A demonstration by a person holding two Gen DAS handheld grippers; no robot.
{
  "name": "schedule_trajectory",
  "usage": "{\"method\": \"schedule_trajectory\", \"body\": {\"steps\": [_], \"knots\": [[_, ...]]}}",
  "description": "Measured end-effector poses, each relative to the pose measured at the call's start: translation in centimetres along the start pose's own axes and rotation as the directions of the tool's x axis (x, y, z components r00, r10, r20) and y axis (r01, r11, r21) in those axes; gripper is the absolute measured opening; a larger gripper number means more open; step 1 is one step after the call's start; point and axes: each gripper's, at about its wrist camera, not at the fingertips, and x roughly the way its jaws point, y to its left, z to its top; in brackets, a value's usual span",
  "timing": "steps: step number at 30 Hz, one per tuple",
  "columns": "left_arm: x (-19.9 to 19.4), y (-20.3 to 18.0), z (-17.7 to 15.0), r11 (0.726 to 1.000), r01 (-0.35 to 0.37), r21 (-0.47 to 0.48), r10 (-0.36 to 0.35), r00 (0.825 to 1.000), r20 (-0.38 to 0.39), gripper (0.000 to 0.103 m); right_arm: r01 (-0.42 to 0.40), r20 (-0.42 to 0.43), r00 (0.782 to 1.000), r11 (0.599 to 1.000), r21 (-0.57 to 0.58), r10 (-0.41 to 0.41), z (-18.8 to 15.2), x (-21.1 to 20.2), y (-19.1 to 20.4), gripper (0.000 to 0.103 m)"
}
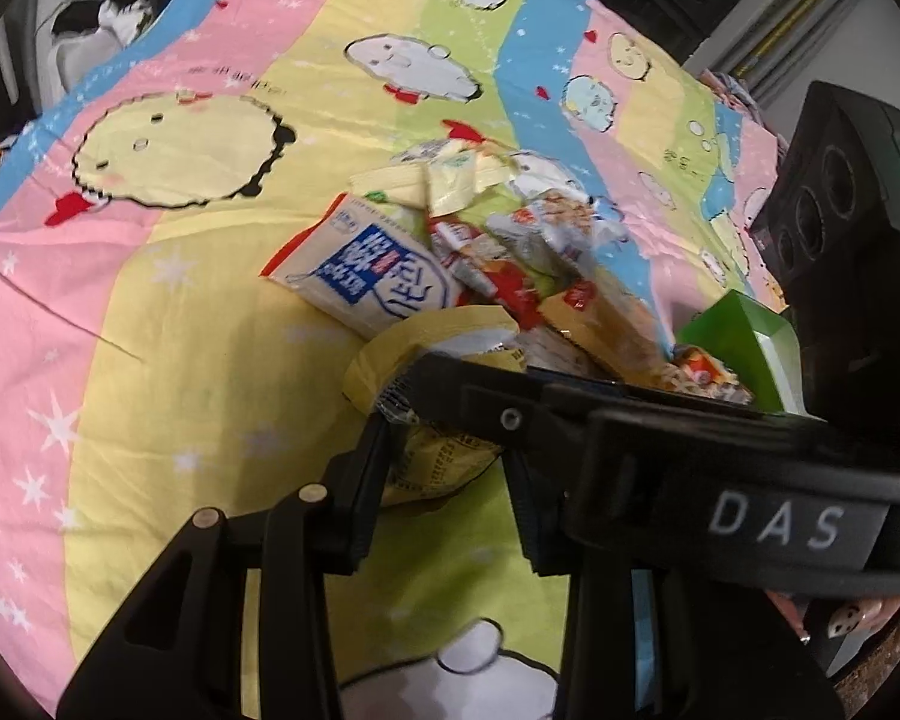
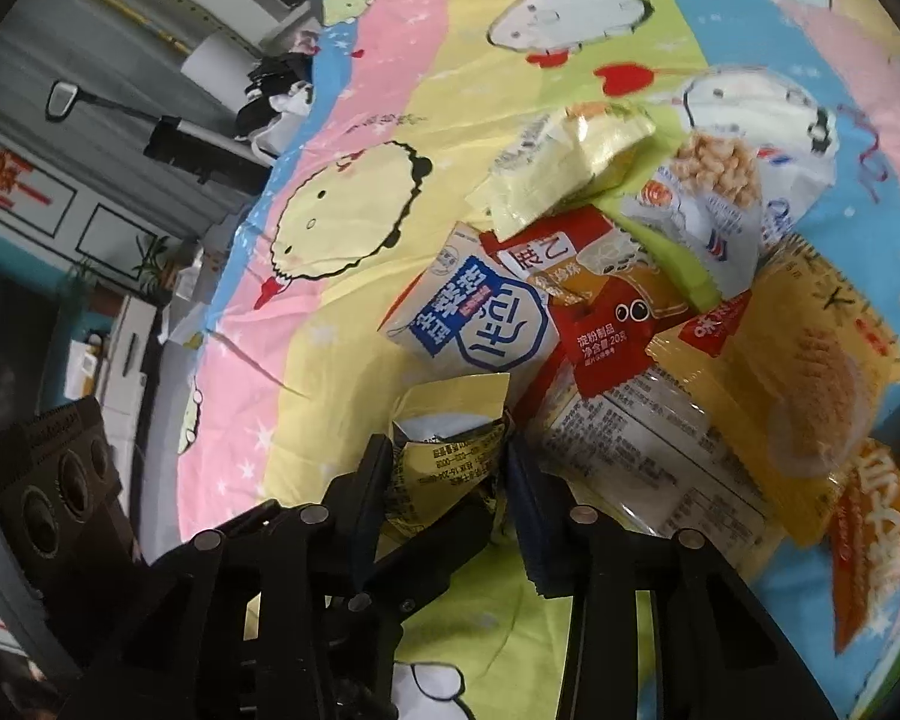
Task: Organize snacks
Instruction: 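Grasp the yellow snack bag with the right tool and lift it, then carry the yellow bag with the right tool over the green box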
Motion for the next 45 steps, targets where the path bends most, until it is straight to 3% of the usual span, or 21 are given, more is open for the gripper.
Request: {"method": "schedule_trajectory", "body": {"steps": [9,20,31,45], "knots": [[-4.2,-5.2,0.2,0.994,0.019,0.103,-0.027,0.997,0.073,0.037,0.006,0.142,0.990,1.000,-0.009,-0.005,-1.7,-7.0,0.9,0.040],[-7.3,-12.9,-0.9,0.963,0.058,0.263,-0.091,0.989,0.115,0.037,0.056,0.319,0.946,0.998,0.030,-0.062,-5.3,-15.6,-0.1,0.040],[-6.4,-19.5,-2.1,0.912,0.122,0.391,-0.158,0.985,0.062,0.037,0.099,0.412,0.898,0.984,0.151,-0.154,-8.7,-21.3,-4.2,0.040],[-1.9,-26.0,-3.6,0.847,0.212,0.487,-0.194,0.977,-0.087,0.037,0.078,0.435,0.871,0.938,0.339,-0.230,-11.7,-24.1,-11.3,0.040]]}}
